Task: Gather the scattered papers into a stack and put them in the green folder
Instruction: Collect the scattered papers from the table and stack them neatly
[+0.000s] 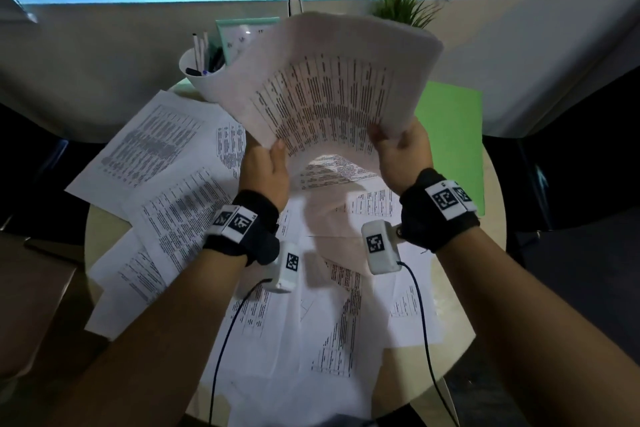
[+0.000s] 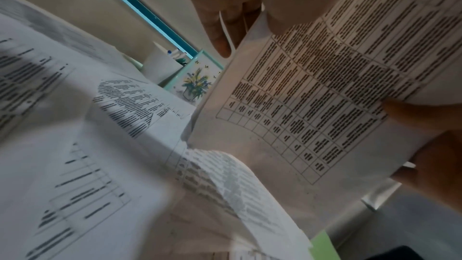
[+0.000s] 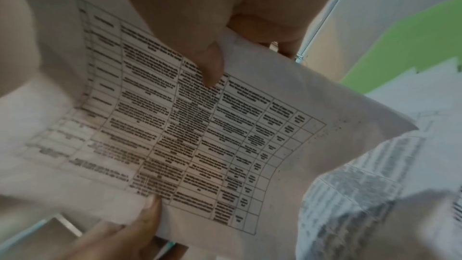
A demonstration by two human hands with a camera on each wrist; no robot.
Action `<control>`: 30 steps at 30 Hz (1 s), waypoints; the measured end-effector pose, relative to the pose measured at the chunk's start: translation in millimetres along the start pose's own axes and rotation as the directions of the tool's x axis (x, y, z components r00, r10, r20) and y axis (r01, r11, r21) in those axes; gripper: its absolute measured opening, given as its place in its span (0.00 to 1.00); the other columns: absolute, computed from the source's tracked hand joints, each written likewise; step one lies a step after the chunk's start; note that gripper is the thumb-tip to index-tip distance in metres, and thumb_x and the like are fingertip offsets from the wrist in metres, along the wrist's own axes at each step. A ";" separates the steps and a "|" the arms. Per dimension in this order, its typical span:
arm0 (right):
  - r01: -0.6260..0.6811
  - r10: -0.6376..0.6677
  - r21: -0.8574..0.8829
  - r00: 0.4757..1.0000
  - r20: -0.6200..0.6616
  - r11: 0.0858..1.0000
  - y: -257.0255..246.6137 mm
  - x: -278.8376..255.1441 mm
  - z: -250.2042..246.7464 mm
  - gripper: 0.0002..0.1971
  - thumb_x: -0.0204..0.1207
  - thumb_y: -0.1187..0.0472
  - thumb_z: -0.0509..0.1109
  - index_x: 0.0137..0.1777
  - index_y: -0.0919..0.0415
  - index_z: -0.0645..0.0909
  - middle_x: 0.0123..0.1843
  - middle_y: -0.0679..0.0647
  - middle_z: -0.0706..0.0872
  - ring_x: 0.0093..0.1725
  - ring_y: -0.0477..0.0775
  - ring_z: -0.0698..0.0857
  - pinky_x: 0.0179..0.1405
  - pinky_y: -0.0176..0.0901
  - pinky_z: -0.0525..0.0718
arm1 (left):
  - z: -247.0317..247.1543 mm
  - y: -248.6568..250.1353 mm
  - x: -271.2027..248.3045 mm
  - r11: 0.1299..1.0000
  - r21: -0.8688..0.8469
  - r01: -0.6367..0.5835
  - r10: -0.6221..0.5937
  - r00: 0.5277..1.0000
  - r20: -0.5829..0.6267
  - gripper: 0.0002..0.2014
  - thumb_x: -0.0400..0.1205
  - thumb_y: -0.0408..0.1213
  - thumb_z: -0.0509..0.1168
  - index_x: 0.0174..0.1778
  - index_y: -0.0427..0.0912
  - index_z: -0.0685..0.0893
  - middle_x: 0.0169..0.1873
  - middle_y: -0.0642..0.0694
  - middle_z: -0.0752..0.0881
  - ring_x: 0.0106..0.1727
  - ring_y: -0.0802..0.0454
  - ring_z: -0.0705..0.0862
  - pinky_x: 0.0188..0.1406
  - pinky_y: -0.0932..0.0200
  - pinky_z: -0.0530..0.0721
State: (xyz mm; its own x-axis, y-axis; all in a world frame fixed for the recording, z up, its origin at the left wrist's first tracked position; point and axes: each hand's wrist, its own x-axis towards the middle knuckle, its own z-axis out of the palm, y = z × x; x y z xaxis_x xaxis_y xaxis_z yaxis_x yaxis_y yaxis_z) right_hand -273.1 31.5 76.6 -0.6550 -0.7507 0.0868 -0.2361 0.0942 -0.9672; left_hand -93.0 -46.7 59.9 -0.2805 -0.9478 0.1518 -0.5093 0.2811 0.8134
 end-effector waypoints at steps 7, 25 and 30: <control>-0.145 0.152 -0.171 0.988 0.031 0.975 38.0 -20.1 9.1 0.16 0.81 0.63 0.65 0.68 0.61 0.74 0.50 0.52 0.81 0.48 0.53 0.79 0.45 0.39 0.75 | 12.4 -16.8 -14.8 0.984 0.064 0.164 -0.172 0.976 0.137 0.21 0.89 0.40 0.53 0.74 0.30 0.63 0.65 0.33 0.78 0.59 0.40 0.80 0.57 0.61 0.73; -0.114 0.109 -0.191 0.993 -0.035 0.975 26.8 -20.5 -13.3 0.12 0.81 0.62 0.66 0.62 0.63 0.72 0.44 0.50 0.80 0.44 0.56 0.83 0.44 0.51 0.85 | 20.2 -7.2 -12.0 0.982 -0.006 0.187 -0.182 0.963 0.200 0.21 0.89 0.39 0.53 0.75 0.33 0.64 0.65 0.38 0.79 0.65 0.41 0.79 0.55 0.59 0.73; -0.170 0.146 -0.293 0.984 -0.102 0.941 40.4 -29.3 -34.8 0.15 0.80 0.61 0.67 0.64 0.63 0.70 0.41 0.51 0.80 0.33 0.49 0.79 0.28 0.39 0.78 | 35.3 -12.2 -16.1 0.981 -0.005 0.192 -0.177 0.917 0.358 0.18 0.88 0.38 0.54 0.74 0.39 0.67 0.70 0.41 0.78 0.68 0.42 0.77 0.63 0.56 0.73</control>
State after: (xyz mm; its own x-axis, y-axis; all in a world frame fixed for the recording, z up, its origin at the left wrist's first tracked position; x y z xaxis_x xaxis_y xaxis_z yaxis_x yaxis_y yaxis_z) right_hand -288.5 80.0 43.3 -0.7522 -0.6582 -0.0312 -0.3213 0.4078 -0.8547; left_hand -111.0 -29.5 27.7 -0.4584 -0.8645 -0.2063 -0.5494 0.0932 0.8303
